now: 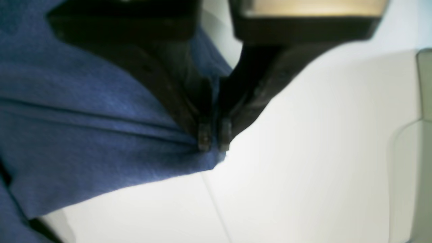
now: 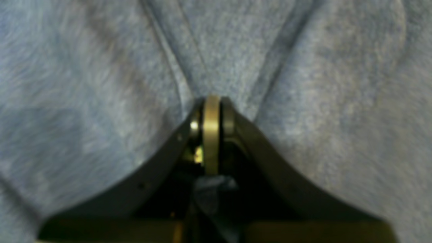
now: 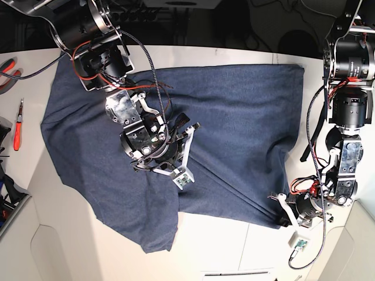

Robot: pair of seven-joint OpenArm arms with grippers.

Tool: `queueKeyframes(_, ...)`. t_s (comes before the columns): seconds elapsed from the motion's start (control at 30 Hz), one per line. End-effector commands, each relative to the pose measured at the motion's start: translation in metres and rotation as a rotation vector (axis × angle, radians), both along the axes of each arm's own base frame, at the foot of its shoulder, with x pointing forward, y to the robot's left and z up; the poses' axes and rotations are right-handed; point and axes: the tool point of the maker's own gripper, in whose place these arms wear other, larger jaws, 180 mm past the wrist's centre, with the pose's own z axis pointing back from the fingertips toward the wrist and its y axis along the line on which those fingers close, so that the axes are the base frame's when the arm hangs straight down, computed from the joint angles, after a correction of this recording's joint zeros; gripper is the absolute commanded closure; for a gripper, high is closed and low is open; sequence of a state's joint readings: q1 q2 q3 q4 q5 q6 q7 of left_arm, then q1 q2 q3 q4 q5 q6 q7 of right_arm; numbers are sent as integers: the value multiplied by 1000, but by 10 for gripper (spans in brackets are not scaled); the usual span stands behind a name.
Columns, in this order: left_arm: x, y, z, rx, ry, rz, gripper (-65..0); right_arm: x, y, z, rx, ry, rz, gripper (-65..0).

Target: Layout the t-shirt on the table in an organized manner, then fold the t-shirt properly

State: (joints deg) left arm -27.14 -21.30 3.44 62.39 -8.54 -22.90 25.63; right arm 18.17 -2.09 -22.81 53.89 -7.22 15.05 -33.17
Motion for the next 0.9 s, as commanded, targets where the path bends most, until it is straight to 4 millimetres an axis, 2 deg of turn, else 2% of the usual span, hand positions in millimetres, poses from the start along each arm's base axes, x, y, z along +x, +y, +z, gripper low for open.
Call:
queueKeyframes(0.0,20,35,46,62,-146,105,0,-19,-19,-14,-94,88,4,0)
queueKeyframes(0.1,20,53,51,144,-163,145,0,-19,-19,-14,-94,88,4,0)
queueKeyframes(0.13,19,55,51,153,-160,140,-34,-19,-19,-14,-93,87,4,0)
queueKeyframes(0.2,18,55,51,159,-157,124,-217,-19,-19,-14,-93,88,4,0)
queueKeyframes(0.23,18,57,52,161,-160,134,-276,-19,-19,-14,-93,88,4,0)
queueKeyframes(0.27,19,62,54,164,-169,163,-298,-19,-19,-14,-93,87,4,0)
queueKeyframes(0.4,19,78,60,172,-199,259,-299,-19,-19,-14,-94,87,4,0)
queueKeyframes(0.67,17,71,53,127,-164,234,-299,-13,-16,-9,-81,64,5,0)
queueKeyframes(0.77,16,71,51,127,-156,236,-299,1,-8,10,-54,2,9,0)
queueKeyframes(0.83,16,71,50,128,-150,238,-299,14,1,29,-21,-64,13,0)
queueKeyframes(0.87,16,72,50,128,-150,238,-299,22,6,41,3,-107,16,-23)
